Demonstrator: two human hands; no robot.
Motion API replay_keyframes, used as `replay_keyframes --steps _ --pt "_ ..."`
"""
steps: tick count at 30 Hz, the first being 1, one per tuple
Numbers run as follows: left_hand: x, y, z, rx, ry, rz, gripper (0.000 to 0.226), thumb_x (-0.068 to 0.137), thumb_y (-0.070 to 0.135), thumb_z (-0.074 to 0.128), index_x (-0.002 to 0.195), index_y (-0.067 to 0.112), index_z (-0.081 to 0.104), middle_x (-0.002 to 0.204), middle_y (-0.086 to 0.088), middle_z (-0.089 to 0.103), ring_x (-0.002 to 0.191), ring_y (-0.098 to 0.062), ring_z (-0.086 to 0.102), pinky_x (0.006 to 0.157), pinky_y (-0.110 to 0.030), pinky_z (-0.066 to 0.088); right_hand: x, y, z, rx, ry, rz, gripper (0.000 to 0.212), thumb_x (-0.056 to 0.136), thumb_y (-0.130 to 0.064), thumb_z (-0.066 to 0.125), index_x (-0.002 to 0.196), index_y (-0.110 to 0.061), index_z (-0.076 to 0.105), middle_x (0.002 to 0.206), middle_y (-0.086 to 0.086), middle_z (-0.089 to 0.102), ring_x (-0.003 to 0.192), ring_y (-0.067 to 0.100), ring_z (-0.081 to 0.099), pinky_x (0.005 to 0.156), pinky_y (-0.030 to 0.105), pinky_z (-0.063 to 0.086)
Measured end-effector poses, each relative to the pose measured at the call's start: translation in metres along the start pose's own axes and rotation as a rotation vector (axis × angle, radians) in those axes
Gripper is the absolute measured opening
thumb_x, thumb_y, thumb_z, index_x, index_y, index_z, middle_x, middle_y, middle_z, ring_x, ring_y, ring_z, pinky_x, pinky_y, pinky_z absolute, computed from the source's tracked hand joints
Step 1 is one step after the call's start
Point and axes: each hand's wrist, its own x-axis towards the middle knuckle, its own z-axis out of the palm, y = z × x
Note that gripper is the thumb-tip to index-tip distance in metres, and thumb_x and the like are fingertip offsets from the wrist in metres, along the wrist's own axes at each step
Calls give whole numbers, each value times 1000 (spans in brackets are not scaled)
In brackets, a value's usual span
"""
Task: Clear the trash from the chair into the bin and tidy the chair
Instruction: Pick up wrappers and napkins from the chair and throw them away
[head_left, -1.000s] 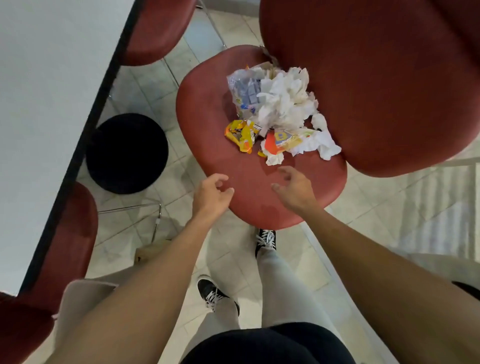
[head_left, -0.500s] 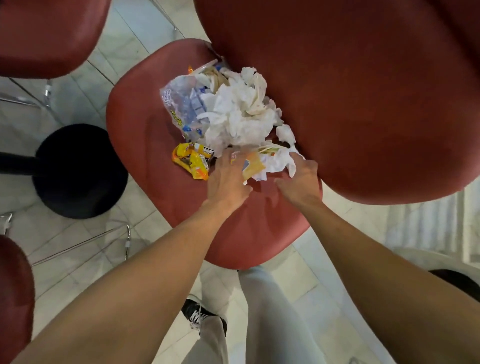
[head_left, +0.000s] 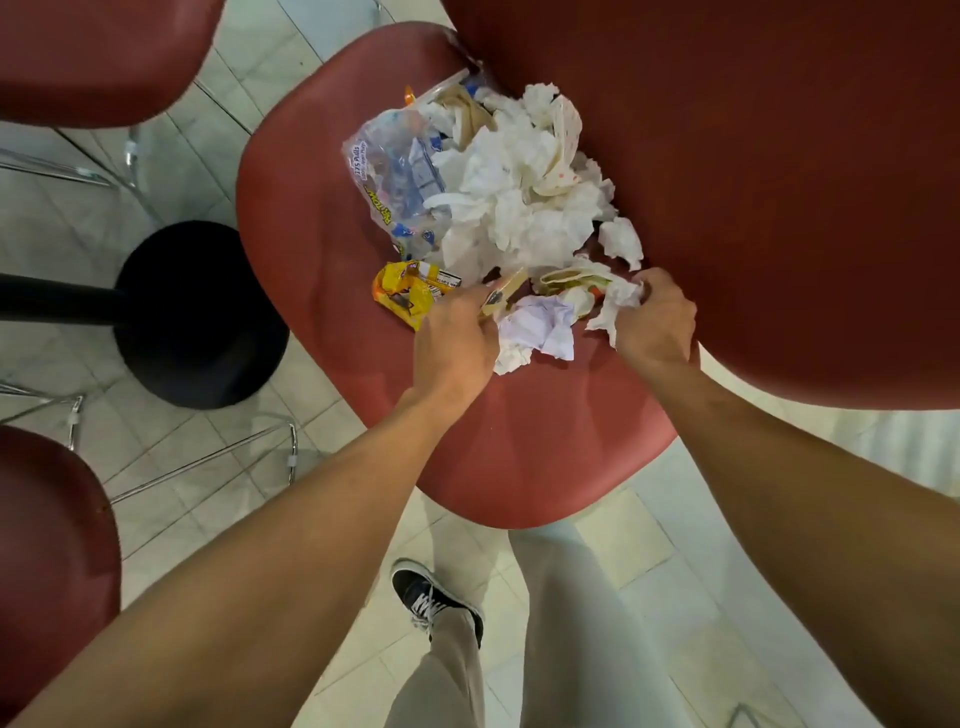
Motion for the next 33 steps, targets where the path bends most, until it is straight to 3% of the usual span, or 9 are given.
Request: replay_keyframes --steps 4,9,12,17,22,27,31,33 --pt "-18 2 -18 -84 72 -12 10 86 12 63 95 8 66 85 -9 67 79 -30 60 63 -28 38 -28 -6 -15 57 46 -44 32 85 -5 45 111 -14 61 101 16 66 92 35 62 76 34 49" --pt "-58 4 -59 -159 159 0 28 82 6 62 109 11 69 105 -7 71 97 -29 64 82 -37 51 -82 -23 -29 81 57 -119 33 82 -8 45 109 -18 61 98 15 67 88 37 63 73 36 52" --pt "-90 -2 -87 -181 229 -12 22 81 6 60 100 11 70 95 -8 72 88 -30 63 76 -33 45 -125 -34 -34 33 73 -191 35 84 -7 46 114 -16 61 102 13 67 92 33 61 69 28 38" --pt "-149 -25 -133 -214 277 -70 8 82 10 56 83 13 64 74 -4 64 72 -28 58 64 -38 46 -201 -47 -22 72 26 -331 35 82 -5 47 113 -13 62 96 16 68 90 35 61 75 31 46" --pt "-218 -69 -167 -255 339 -176 11 82 15 56 72 17 54 63 0 54 63 -27 55 53 -36 44 -282 -54 6 97 -69 -421 34 83 -5 50 113 -12 63 102 16 68 94 35 62 83 44 52" --pt "-286 -112 -194 -249 366 -302 10 83 16 55 75 21 55 72 -3 60 69 -25 56 57 -33 45 -353 -56 42 58 -157 -531 25 81 -3 51 103 -10 61 91 14 67 86 34 61 76 43 51" --pt "-340 -153 -216 -251 428 -385 13 83 17 55 73 24 51 72 2 57 69 -20 52 59 -30 36 -410 -63 78 3 -250 -619 27 81 -3 50 104 -10 63 88 13 67 84 33 60 72 38 50" --pt "-367 -177 -223 -270 447 -445 13 83 16 56 73 24 52 71 2 57 70 -22 55 59 -30 39 -437 -64 97 -19 -294 -669 28 81 -4 52 106 -10 63 90 13 68 84 31 61 72 34 47"
